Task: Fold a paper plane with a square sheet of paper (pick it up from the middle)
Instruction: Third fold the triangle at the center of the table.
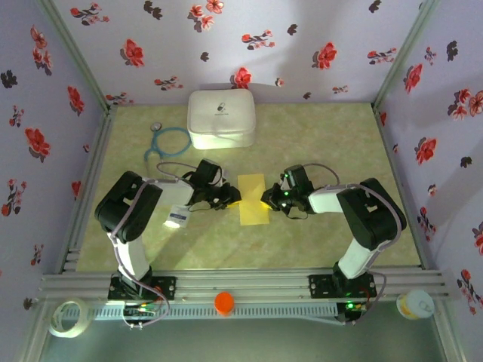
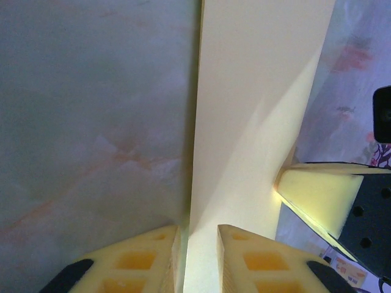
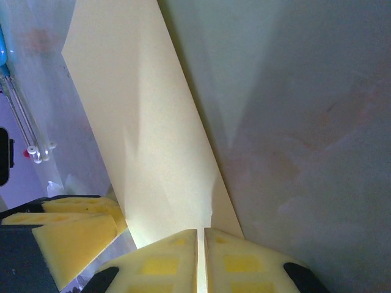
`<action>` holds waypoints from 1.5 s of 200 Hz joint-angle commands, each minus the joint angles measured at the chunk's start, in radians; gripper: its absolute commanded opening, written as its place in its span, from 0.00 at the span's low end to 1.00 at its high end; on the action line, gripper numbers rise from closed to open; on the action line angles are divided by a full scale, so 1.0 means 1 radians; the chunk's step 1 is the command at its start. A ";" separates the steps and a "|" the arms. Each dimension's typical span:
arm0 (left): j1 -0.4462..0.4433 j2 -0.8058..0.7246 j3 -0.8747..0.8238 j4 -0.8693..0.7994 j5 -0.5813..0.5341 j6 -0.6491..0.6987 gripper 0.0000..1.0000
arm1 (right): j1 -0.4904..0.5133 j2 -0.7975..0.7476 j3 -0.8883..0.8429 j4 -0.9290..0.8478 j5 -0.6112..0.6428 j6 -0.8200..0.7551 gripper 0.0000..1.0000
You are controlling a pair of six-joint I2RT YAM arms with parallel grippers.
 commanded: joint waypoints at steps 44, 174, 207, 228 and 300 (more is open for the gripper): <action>-0.002 0.032 0.012 0.031 0.035 -0.011 0.19 | -0.003 0.012 -0.018 -0.124 0.064 -0.009 0.14; -0.001 -0.006 -0.006 0.073 0.032 -0.030 0.14 | -0.002 0.011 -0.013 -0.132 0.064 -0.012 0.14; 0.000 -0.001 -0.007 0.065 0.031 -0.032 0.05 | -0.003 -0.005 -0.026 -0.056 0.023 -0.012 0.17; 0.001 -0.011 -0.011 0.065 0.028 -0.033 0.03 | -0.003 -0.037 -0.025 -0.026 0.006 -0.026 0.21; 0.013 -0.073 0.000 -0.072 0.028 -0.034 0.01 | 0.123 -0.346 -0.040 -0.152 0.261 -0.400 0.38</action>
